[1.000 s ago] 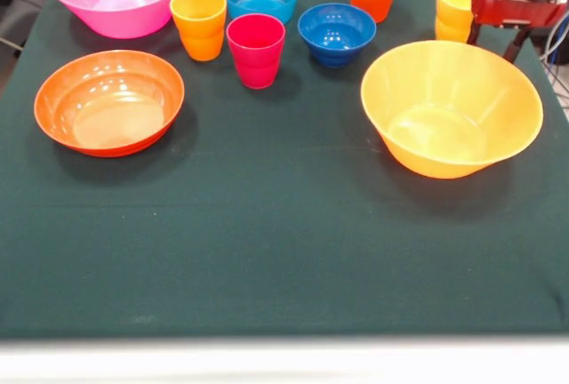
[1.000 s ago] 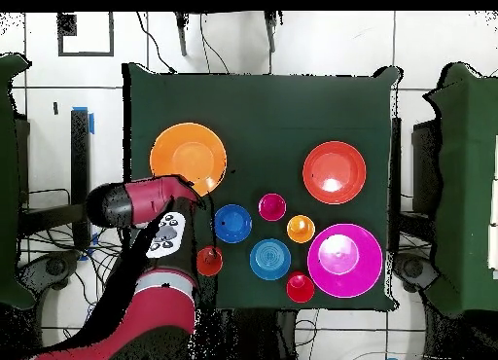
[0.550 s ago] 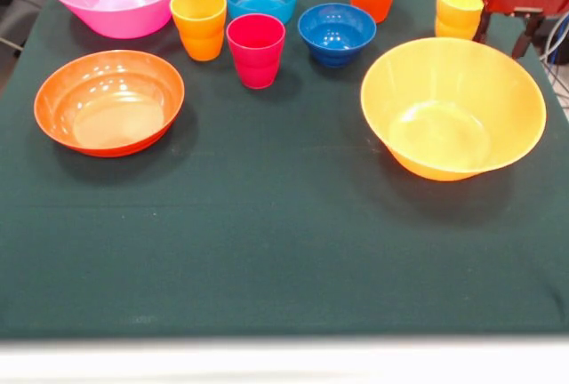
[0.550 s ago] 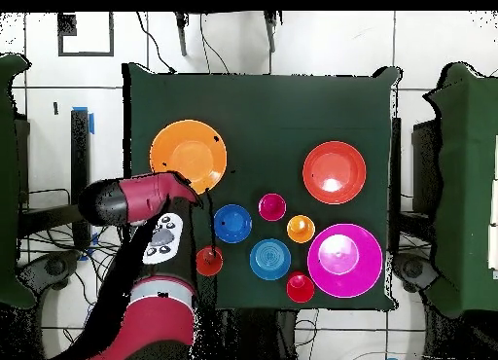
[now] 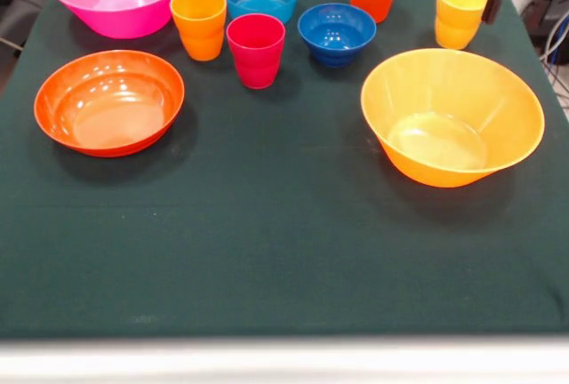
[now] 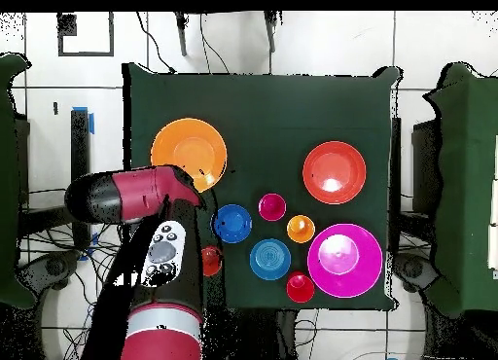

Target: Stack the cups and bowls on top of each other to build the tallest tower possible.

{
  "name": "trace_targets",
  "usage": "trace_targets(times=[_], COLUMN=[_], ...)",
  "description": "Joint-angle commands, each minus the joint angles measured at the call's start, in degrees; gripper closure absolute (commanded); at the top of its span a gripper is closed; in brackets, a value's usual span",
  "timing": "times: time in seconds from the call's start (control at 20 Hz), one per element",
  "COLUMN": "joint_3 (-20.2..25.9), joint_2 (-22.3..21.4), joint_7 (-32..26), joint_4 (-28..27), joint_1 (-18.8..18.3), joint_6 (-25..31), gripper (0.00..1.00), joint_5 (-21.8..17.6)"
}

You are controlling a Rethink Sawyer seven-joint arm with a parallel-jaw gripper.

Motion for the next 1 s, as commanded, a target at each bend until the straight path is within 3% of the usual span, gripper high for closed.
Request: trace_targets(times=[0.05,0.75,1.0], joint_3=[3.9,4.4,5.5], joint_2=[-0.4,-0.2,2.3], joint_7=[1.6,-4.6,-5.0], joint_4=[3.7,2.9,0.9], joint_1=[-3.0,-6.6,-7.9], joint_6=[4.6,3.2,1.9], gripper=[0.00,0.00,0.00], joint_5=[-1.2,-6.8,-8.5])
